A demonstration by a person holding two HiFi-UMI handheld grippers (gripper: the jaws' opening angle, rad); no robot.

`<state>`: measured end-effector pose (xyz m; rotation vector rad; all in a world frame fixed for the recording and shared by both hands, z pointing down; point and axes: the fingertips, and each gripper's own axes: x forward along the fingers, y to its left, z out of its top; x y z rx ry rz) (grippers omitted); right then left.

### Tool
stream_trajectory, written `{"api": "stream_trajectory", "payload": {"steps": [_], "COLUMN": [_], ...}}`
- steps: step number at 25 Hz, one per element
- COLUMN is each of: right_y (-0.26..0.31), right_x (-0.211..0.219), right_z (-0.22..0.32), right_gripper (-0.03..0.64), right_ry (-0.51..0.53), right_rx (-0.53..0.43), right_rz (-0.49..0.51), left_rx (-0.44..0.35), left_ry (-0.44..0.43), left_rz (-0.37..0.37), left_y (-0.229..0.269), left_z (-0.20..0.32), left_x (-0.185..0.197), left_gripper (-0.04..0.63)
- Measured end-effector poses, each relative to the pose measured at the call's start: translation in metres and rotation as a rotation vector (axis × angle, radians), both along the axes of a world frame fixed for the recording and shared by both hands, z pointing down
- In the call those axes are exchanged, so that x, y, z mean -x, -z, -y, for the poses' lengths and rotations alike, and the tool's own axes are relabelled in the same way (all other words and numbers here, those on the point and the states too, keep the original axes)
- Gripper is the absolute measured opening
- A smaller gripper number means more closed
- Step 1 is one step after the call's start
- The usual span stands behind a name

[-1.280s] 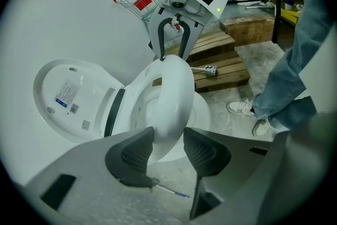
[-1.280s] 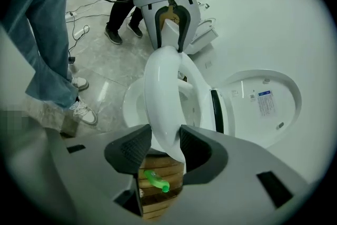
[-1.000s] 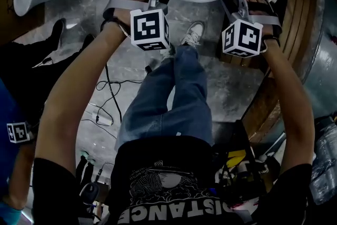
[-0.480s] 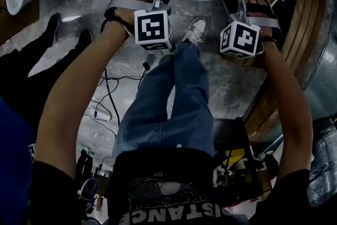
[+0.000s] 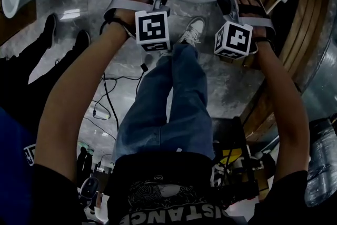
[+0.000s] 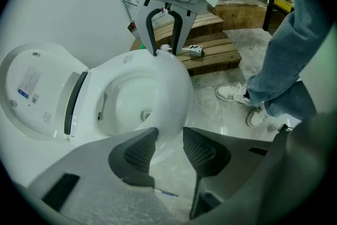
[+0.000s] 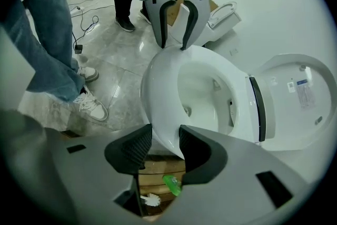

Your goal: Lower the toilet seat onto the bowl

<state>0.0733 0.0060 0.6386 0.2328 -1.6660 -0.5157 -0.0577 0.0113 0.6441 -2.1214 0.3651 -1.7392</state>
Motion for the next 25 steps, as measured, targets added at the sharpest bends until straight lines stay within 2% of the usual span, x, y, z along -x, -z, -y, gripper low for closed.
{"api": "stream_trajectory", "payload": {"steps": [7,11,15,18,25], "right_y": [-0.003,0.016,0.051,0.085,0.186], "right_x": [0.002,0.006,0.007,0.005,-0.002], "right_z": [-0.001,-0.004,-0.002,0.008,0.028], "right_gripper": [0.167,0.124,0.113,0.097,0.063], "right_ry": [-0.045,-0.127,-0.294,-0.444,-0.683], "right_rx": [0.045,0.092,0.122,0.126,0.114], "right_rz": [0.031,0.121,0.241,0.358,0.623], "left_rx": [0.089,0.107,0.139,0.149,0.174], "left_ry": [0.008,0.035,0.099,0.161,0.423], "left_rz": [0.03,-0.014,-0.094,-0.183,-0.437], "left_y": [-0.005,0.015,0.047,0.082,0.18], "left_z": [-0.001,-0.002,-0.006,-0.002,0.015], "left_x": [0.0,-0.014,-0.038,-0.059,-0.09], "left_gripper": [0.17,0.17,0.161,0.155,0.107]}}
